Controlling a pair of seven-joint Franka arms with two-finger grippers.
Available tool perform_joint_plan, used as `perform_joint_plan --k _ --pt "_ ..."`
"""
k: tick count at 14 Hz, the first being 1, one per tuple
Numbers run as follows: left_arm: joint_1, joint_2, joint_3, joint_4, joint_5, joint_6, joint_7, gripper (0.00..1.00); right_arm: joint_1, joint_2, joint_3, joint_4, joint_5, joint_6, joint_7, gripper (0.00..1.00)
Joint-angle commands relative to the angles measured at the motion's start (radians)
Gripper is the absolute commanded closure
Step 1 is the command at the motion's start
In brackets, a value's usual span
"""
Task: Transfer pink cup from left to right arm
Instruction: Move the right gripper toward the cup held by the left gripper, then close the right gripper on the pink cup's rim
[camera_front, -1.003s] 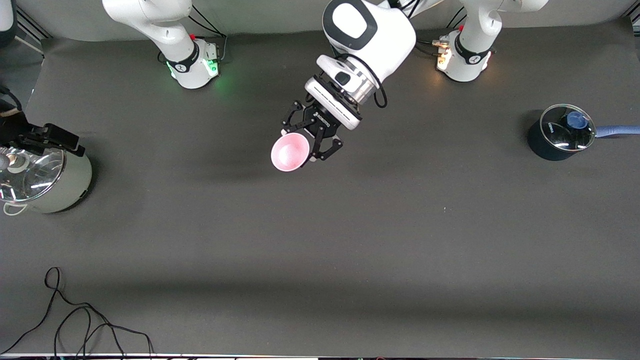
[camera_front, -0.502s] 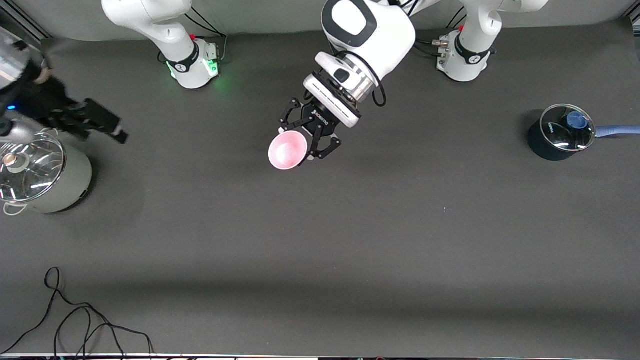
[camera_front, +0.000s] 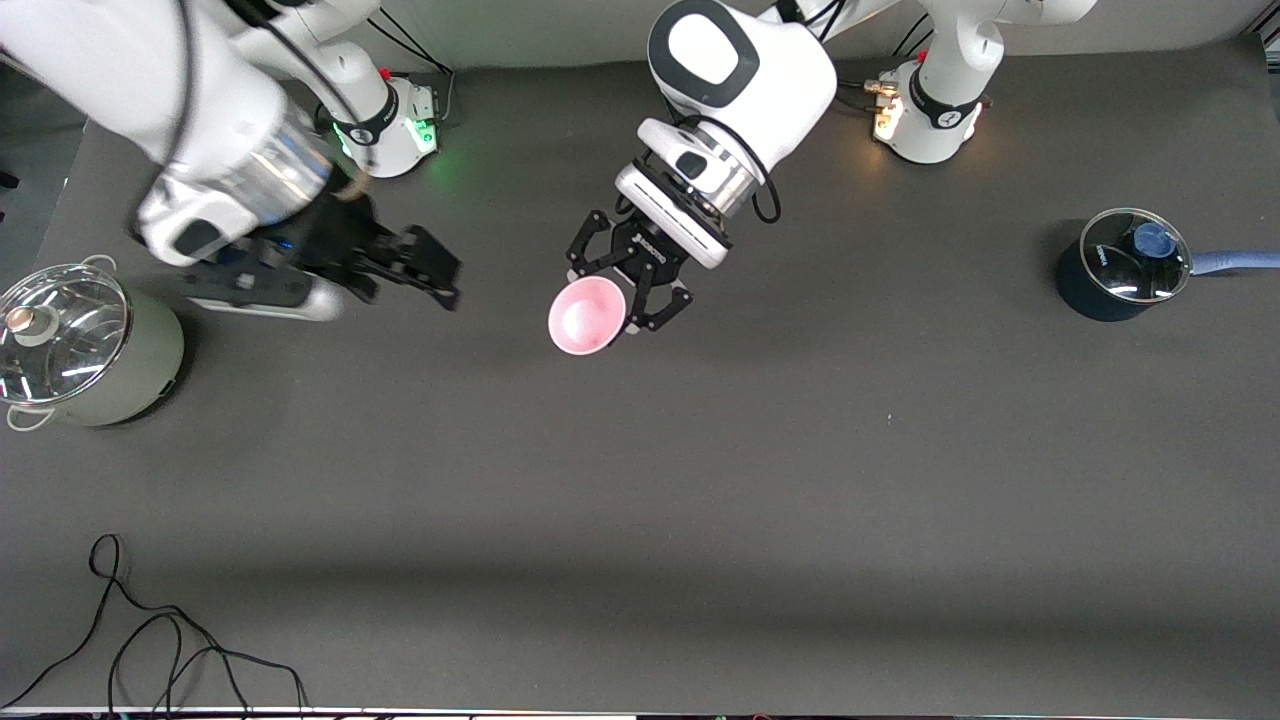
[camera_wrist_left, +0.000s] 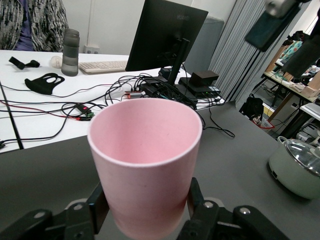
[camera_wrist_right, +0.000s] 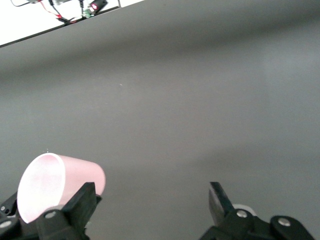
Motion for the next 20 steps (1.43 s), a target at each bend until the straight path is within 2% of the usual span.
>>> perform_joint_plan --k 1,3,8,13,20 --pt "-0.02 0.003 0.024 0.009 0.017 0.012 -0.003 0.71 0.069 0.065 -0.014 0.068 -0.001 0.05 0.06 0.0" --pt "-0.022 0.005 0.026 0.009 0.018 0.012 -0.003 0.71 0.107 0.097 -0.016 0.068 -0.007 0.121 0.14 0.0" --pt "-0.034 0.006 0.027 0.007 0.018 0.012 -0.003 0.71 0.146 0.161 -0.014 0.069 -0.047 0.197 0.162 0.0" --pt "-0.036 0.006 0.055 0.009 0.018 0.012 -0.005 0.7 0.146 0.163 -0.014 0.057 -0.045 0.194 0.162 0.0" --pt "-0.034 0.006 0.055 0.009 0.018 0.012 -0.005 0.7 0.147 0.151 -0.013 0.052 -0.035 0.145 0.157 0.0"
